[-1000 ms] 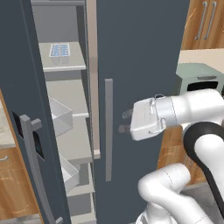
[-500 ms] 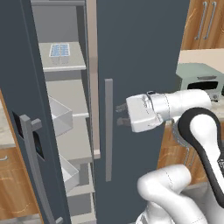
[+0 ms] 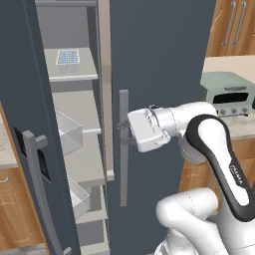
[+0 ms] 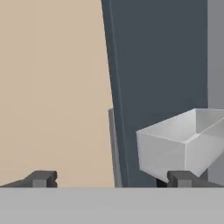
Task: Open the freezer door, pick up the ice cube tray from the freezer, and place it on the dining counter.
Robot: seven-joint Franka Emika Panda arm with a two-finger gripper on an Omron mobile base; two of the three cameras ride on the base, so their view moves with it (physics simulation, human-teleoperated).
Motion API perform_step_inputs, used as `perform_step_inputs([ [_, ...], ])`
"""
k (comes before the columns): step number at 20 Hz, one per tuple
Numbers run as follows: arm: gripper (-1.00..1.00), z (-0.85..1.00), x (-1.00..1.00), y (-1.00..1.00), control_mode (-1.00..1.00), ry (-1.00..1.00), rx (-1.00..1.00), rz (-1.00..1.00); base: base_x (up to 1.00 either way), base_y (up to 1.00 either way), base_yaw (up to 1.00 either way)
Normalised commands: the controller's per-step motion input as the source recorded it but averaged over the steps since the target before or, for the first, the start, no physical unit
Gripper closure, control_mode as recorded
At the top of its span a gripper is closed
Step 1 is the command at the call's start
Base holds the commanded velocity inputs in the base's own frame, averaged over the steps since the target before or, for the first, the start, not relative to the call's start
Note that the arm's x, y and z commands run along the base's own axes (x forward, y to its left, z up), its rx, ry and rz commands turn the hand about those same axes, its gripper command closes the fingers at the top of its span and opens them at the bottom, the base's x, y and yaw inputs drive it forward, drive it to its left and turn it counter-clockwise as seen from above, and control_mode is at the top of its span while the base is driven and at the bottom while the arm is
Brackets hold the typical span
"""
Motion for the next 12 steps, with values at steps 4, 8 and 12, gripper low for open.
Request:
perform_step_inputs([
  [4,-1.0,-0.32,0.37,0.19,-1.0,-0.09,0.01,0.15,0.0,0.0,0.0],
  [8,-1.0,-0.17,0.39,0.13,-1.0,-0.1,0.04,0.12,0.0,0.0,0.0],
  [12,-1.0,-0.01,0.34,0.12,-1.0,-0.12,0.06,0.05,0.0,0.0,0.0],
])
